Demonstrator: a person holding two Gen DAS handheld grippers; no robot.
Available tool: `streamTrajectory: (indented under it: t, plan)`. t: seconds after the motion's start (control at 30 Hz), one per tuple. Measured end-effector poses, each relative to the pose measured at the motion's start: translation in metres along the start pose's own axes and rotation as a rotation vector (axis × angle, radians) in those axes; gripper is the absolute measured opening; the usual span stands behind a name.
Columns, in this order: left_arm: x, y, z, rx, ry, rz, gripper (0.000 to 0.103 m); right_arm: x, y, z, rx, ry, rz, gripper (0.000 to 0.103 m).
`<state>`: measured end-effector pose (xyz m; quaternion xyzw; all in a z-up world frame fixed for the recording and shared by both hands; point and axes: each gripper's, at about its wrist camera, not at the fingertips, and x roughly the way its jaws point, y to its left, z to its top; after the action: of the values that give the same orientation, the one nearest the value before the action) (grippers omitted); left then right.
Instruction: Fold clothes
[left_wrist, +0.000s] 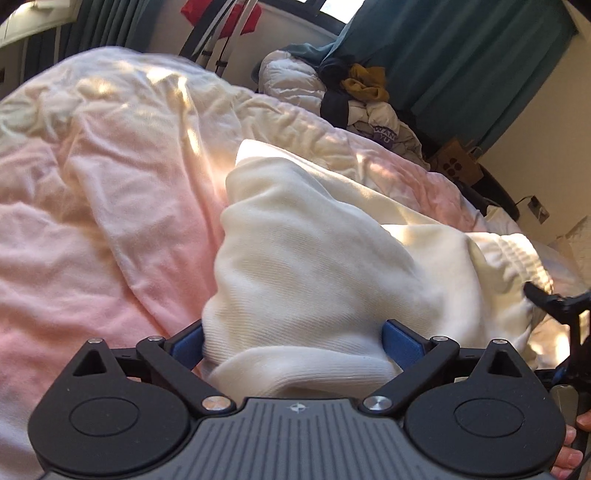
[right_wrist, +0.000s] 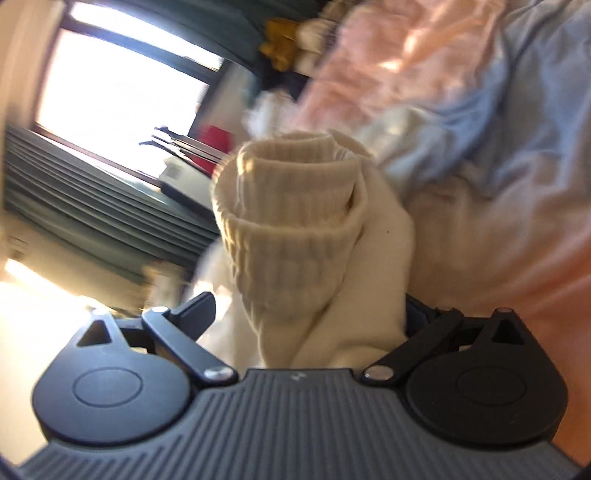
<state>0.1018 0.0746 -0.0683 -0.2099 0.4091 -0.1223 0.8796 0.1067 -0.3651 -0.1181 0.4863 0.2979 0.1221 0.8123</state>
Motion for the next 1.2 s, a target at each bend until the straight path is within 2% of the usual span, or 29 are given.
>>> streamTrajectory:
  t: [0.03, 0.13, 0.2, 0.23, 0.27, 0.33, 0.4, 0.47, 0.7, 0.83, 0.97, 1.1, 1.2]
  plan:
    - [0.001, 0.004, 0.001, -0.023, 0.002, -0.017, 0.099, 0.000, -0.001, 0.001, 0.014, -0.004, 0.008, 0.102]
    - [0.006, 0.014, 0.002, -0.080, 0.010, -0.067, 0.095, 0.011, -0.017, 0.001, 0.086, 0.016, -0.100, 0.100]
    - [0.008, 0.019, 0.002, -0.110, 0.005, -0.085, 0.090, 0.017, -0.026, 0.000, 0.129, 0.021, -0.128, 0.088]
    - [0.007, 0.022, 0.002, -0.127, -0.001, -0.092, 0.084, 0.020, -0.028, 0.000, 0.138, 0.020, -0.139, 0.080]
    - [0.007, 0.025, 0.002, -0.143, -0.007, -0.099, 0.078, 0.019, -0.025, 0.001, 0.126, 0.012, -0.144, 0.076]
    - [0.003, 0.029, 0.004, -0.182, -0.021, -0.116, 0.068, 0.014, -0.016, 0.000, 0.104, -0.006, -0.135, 0.058]
    - [-0.002, 0.032, 0.005, -0.217, -0.031, -0.137, 0.060, 0.008, -0.008, -0.001, 0.075, -0.018, -0.124, 0.052]
    - [-0.009, 0.032, 0.007, -0.237, -0.057, -0.175, 0.050, 0.002, 0.000, -0.002, 0.052, -0.030, -0.109, 0.049]
    - [-0.050, 0.008, 0.025, -0.285, -0.097, -0.299, 0.045, -0.042, 0.037, 0.016, 0.034, -0.097, 0.039, 0.045]
    - [-0.070, -0.040, 0.034, -0.253, -0.135, -0.353, 0.045, -0.081, 0.054, 0.035, 0.017, -0.145, 0.111, 0.045]
    - [-0.074, -0.110, 0.036, -0.196, -0.152, -0.422, 0.045, -0.144, 0.058, 0.063, -0.010, -0.241, 0.149, 0.045]
    - [-0.055, -0.197, 0.028, -0.135, -0.134, -0.505, 0.045, -0.214, 0.045, 0.097, -0.027, -0.351, 0.145, 0.045]
    - [-0.030, -0.263, 0.011, -0.094, -0.092, -0.573, 0.045, -0.268, 0.027, 0.119, -0.034, -0.440, 0.122, 0.045]
